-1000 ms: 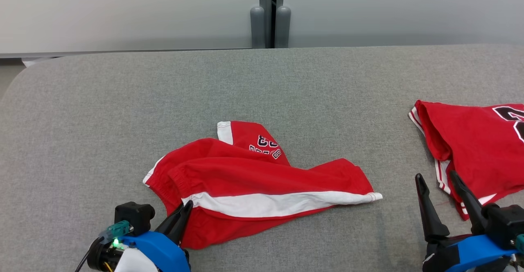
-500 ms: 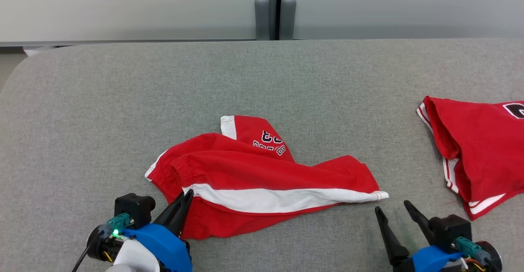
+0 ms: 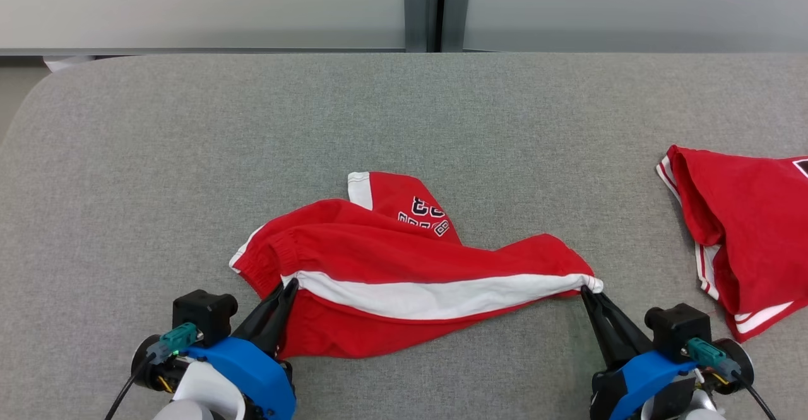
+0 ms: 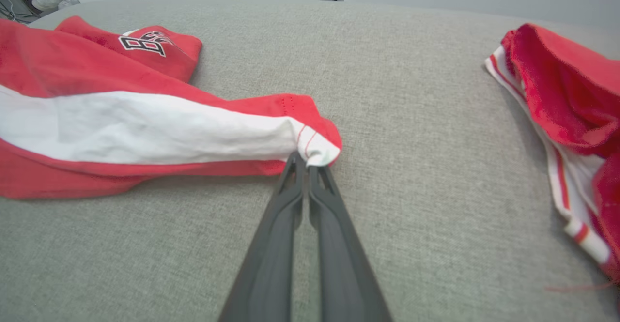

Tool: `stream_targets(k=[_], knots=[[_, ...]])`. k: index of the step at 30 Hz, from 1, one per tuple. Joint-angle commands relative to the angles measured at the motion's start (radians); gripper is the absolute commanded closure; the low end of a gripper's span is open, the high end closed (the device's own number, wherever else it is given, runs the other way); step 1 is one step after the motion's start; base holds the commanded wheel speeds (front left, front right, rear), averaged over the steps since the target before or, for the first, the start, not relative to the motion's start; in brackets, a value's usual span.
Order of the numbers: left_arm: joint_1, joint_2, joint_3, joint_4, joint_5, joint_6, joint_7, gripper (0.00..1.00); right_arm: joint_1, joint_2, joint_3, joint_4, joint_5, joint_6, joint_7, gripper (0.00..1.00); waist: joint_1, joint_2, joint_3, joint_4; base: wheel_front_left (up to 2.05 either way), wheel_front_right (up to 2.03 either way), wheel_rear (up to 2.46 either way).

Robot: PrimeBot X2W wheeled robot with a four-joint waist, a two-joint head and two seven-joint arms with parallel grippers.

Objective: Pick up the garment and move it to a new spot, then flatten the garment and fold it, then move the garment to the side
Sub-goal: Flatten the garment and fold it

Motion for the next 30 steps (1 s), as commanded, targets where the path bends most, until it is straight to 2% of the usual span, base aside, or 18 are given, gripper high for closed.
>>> stream_targets(k=[1,6,10,20,25,30], knots=[[-0.018,0.008,0.008,-0.014,0.006,0.007,-0.011,1.00,-0.018,-0.007,-0.002,-0.017,0.005,0.000,-0.012,1.00,-0.0001,-0.0001,-0.004,-0.002,0.00,0.00,0.00],[-0.035,0.030,0.025,-0.094,0.030,0.027,-0.030,1.00,-0.036,-0.026,-0.018,-0.104,0.021,0.000,-0.024,1.00,-0.0001,-0.0001,-0.024,-0.007,0.00,0.00,0.00],[-0.081,0.062,0.036,-0.199,0.064,0.040,-0.026,1.00,-0.065,-0.053,-0.048,-0.220,0.015,0.000,-0.007,1.00,-0.0001,-0.0001,-0.055,-0.010,0.00,0.00,0.00],[-0.272,0.115,0.080,-0.454,0.124,0.045,0.025,1.00,-0.232,-0.136,-0.137,-0.531,0.019,0.000,0.140,1.00,-0.0001,-0.0001,-0.132,-0.039,0.00,0.00,0.00],[-0.340,0.110,0.104,-0.488,0.126,0.062,0.048,1.00,-0.306,-0.159,-0.158,-0.575,0.043,0.000,0.194,1.00,-0.0001,-0.0001,-0.149,-0.049,0.00,0.00,0.00],[-0.382,0.088,0.104,-0.448,0.100,0.054,0.058,1.00,-0.360,-0.163,-0.153,-0.551,0.070,0.000,0.216,1.00,-0.0001,-0.0001,-0.123,-0.058,0.00,0.00,0.00]])
